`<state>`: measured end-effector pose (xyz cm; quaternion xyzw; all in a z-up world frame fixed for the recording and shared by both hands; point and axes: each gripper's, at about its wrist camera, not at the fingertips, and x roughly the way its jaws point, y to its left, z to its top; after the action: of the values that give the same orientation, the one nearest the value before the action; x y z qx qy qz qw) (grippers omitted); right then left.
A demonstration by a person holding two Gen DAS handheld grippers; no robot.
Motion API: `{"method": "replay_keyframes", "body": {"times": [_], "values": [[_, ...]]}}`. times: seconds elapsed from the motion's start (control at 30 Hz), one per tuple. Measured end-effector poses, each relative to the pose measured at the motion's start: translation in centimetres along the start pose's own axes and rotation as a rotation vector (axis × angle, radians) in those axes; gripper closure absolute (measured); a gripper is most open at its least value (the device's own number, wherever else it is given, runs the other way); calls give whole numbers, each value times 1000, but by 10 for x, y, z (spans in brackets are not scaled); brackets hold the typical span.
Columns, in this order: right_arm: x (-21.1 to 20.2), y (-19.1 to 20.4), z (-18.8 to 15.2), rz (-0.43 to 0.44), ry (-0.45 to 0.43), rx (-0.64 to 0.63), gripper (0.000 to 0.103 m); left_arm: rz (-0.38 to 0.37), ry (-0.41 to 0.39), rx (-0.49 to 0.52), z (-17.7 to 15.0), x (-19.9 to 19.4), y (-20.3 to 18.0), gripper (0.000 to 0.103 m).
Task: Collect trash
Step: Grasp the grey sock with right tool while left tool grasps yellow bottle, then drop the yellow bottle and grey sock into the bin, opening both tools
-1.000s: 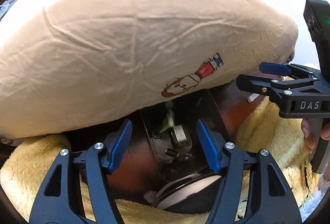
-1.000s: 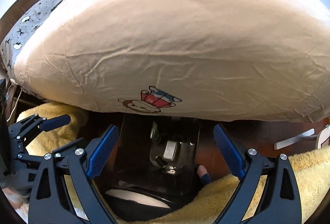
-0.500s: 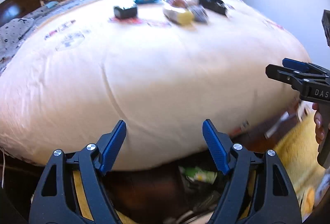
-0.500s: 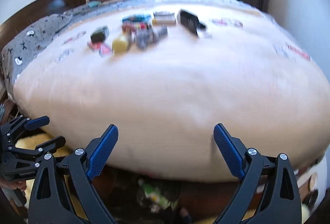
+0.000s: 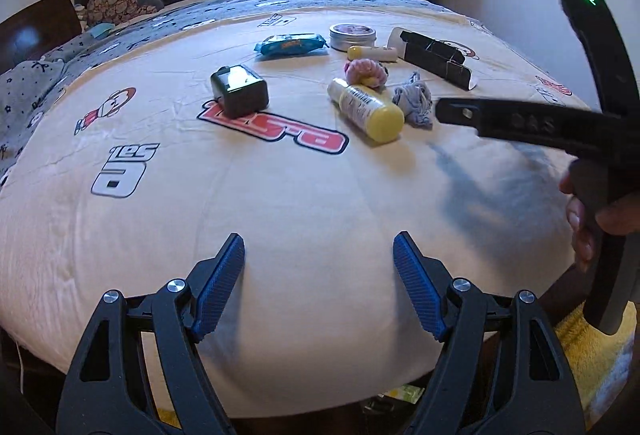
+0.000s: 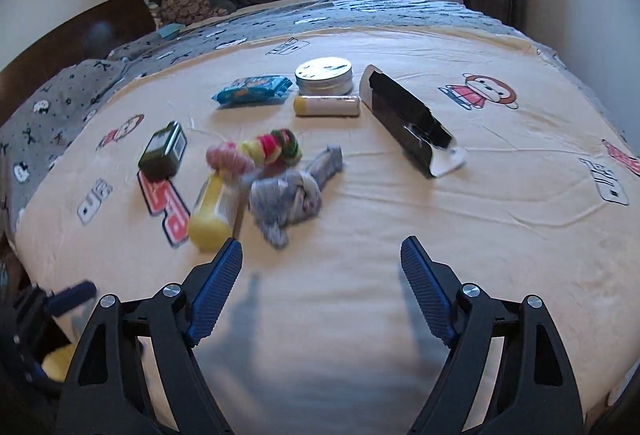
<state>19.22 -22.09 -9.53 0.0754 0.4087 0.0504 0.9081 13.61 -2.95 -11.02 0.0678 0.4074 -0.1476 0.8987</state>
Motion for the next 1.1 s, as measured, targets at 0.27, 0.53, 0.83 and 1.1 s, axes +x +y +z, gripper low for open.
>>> {"method": "replay_keyframes", "body": {"times": [0.27,0.53,0.83,1.1], "values": [[43,-1,28,58,74,84,32,-32,-1,-7,15,16,-13,30],[47,-7,35,24,82,37,72,-73,8,-27,41,39,-26,30],[9,-37,27,-44,24,-16,73,-50,16,-70,79,77,-33,33],[-14,-42,-3,-4,16,-35,73,-45,6,-65,75,74,-23,72]]}}
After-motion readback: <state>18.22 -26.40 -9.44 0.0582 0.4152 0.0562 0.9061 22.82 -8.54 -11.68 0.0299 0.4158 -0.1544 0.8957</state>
